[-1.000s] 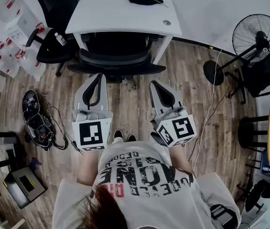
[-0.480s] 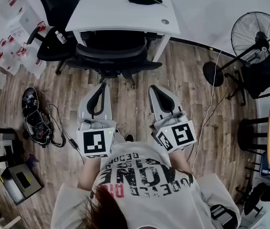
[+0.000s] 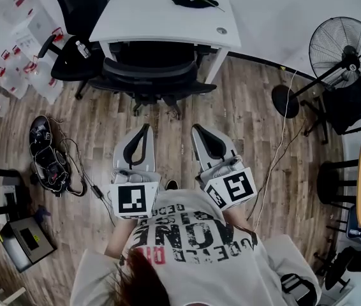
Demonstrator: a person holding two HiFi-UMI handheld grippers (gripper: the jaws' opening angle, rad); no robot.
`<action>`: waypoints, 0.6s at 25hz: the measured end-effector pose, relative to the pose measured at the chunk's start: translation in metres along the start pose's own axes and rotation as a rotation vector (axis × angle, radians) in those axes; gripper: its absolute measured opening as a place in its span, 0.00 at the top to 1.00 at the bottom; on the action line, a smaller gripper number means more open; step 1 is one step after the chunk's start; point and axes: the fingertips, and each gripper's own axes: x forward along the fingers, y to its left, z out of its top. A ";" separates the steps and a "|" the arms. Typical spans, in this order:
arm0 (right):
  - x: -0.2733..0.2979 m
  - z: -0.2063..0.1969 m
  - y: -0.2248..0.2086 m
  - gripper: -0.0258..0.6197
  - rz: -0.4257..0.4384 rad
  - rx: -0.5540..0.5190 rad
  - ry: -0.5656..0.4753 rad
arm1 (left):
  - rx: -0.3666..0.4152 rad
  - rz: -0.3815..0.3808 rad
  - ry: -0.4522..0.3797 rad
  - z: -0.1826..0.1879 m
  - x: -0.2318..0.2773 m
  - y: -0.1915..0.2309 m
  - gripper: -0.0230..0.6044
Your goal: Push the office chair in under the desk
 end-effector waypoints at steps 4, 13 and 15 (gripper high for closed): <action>-0.002 -0.003 0.001 0.94 -0.011 -0.003 -0.004 | -0.001 -0.008 0.016 -0.006 0.000 -0.005 0.95; 0.001 -0.009 0.003 0.94 -0.019 0.002 -0.015 | 0.008 0.001 0.033 -0.019 0.000 -0.004 0.95; 0.003 -0.009 0.005 0.94 -0.014 0.000 -0.016 | 0.006 0.004 0.032 -0.020 0.000 -0.002 0.95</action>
